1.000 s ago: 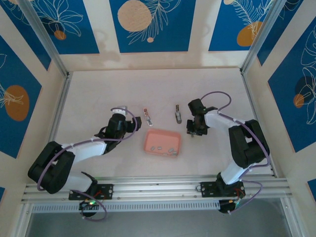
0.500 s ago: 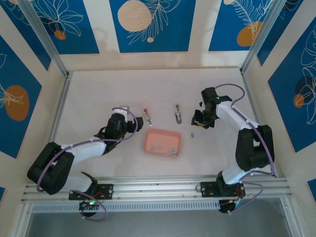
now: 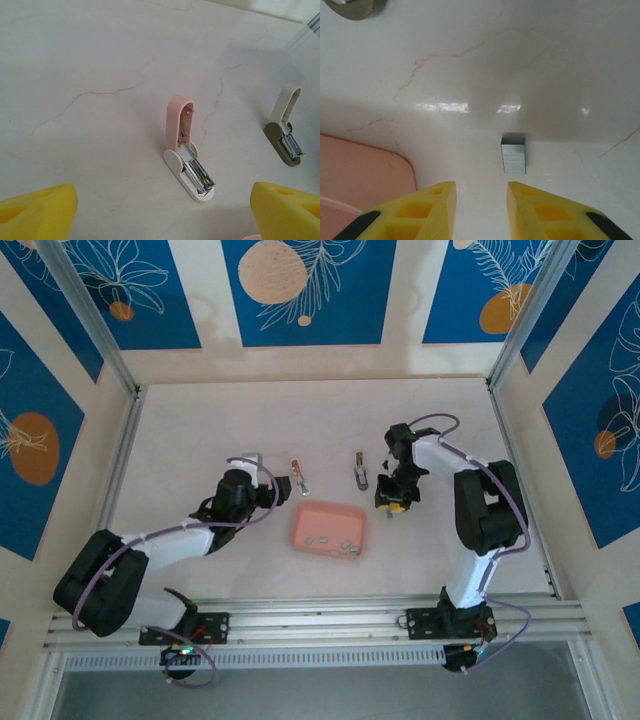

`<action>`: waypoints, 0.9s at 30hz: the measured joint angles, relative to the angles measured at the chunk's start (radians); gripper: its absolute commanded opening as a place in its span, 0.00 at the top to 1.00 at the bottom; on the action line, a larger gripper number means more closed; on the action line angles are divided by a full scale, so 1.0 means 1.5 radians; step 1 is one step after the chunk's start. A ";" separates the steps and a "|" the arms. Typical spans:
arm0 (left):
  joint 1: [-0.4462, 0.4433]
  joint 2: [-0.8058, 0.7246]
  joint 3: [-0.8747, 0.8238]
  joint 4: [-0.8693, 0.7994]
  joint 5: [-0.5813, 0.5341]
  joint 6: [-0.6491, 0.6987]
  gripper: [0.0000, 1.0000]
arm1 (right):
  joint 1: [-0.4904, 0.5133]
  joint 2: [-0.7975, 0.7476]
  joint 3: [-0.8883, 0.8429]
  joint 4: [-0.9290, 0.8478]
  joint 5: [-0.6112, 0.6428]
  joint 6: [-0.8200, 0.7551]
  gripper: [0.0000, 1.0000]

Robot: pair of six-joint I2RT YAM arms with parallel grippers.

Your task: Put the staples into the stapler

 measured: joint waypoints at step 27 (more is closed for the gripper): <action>0.000 -0.002 -0.002 -0.001 0.000 0.002 0.11 | 0.009 0.077 0.032 -0.012 0.063 -0.018 0.77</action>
